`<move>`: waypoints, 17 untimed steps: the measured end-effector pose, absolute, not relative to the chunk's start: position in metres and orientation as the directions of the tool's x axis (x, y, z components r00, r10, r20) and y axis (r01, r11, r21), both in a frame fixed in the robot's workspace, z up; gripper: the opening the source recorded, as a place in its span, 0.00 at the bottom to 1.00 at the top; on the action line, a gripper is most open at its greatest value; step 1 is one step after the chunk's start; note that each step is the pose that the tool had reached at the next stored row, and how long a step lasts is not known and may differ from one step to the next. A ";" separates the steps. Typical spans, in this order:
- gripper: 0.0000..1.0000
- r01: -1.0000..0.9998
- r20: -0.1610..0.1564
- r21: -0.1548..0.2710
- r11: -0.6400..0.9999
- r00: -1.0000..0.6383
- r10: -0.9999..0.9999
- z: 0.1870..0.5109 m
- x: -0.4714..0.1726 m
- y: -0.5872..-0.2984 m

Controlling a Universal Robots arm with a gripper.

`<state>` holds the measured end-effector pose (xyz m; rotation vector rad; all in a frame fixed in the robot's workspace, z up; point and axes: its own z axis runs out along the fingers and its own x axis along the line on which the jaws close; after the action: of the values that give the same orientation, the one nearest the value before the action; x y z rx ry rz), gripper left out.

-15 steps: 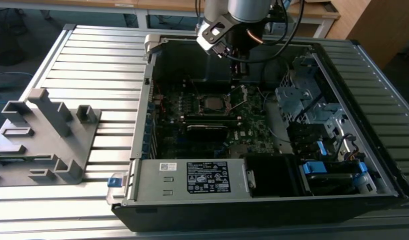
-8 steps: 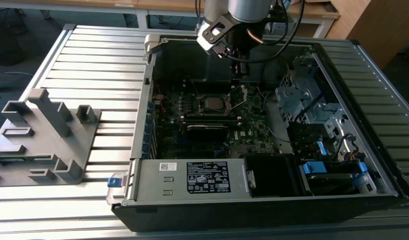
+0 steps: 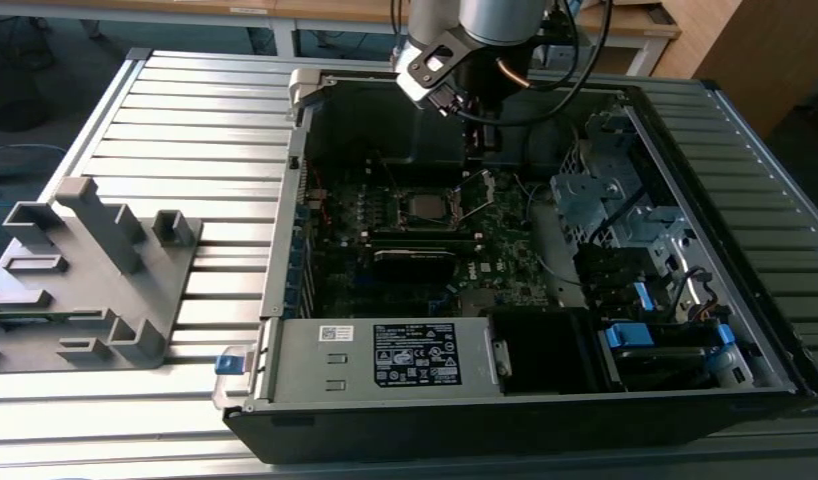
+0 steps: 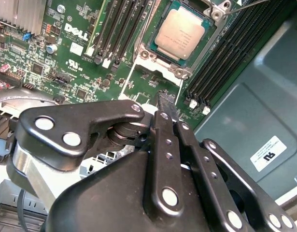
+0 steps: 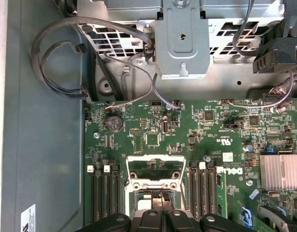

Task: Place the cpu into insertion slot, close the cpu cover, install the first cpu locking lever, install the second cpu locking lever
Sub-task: 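Close the cpu cover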

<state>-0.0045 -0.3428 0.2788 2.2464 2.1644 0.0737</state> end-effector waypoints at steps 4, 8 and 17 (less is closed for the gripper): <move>0.11 0.998 0.019 0.048 -0.038 0.037 0.999 0.279 -0.003 -0.343; 0.11 0.998 0.019 0.048 -0.038 0.037 0.999 0.279 -0.003 -0.343; 0.11 0.998 0.019 0.048 -0.038 0.037 0.999 0.279 0.000 -0.343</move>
<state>-0.0005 -0.3428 0.2785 2.2465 2.1642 0.0737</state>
